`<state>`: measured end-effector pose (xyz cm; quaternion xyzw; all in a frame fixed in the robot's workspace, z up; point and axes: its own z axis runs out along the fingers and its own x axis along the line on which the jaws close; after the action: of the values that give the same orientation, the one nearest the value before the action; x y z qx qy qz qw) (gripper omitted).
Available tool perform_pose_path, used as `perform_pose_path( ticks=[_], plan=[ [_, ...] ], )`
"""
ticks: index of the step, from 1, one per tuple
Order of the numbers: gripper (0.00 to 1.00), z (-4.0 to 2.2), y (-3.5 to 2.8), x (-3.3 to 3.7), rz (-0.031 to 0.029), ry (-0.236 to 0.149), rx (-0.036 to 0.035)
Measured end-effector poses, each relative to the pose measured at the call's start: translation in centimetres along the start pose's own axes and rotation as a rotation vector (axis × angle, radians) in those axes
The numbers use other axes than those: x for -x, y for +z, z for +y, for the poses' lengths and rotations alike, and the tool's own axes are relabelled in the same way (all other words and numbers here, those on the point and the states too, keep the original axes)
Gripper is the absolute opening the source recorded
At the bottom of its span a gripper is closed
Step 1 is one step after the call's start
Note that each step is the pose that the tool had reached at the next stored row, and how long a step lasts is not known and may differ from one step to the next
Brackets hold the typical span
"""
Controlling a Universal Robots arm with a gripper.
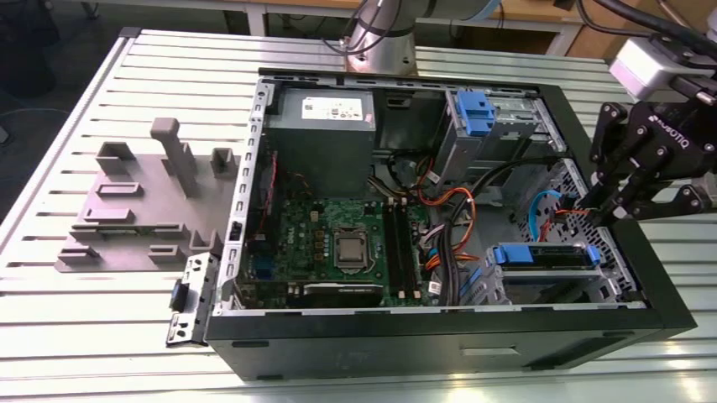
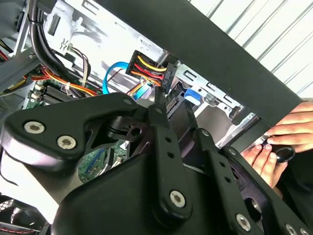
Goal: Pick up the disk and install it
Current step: 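Insert the first disk wire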
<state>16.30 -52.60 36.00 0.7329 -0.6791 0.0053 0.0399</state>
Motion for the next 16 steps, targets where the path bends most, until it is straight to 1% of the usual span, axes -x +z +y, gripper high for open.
perform_pose_path(
  ticks=[3,9,16],
  plan=[
    [0.31,-0.04,0.01,0.01,0.0011,-0.009,-0.0005],
    [0.31,-0.09,0.02,0.03,0.0034,-0.049,-0.003],
    [0.31,-0.2,0.1,0.25,0.005,-0.079,-0.0049]
  ],
)
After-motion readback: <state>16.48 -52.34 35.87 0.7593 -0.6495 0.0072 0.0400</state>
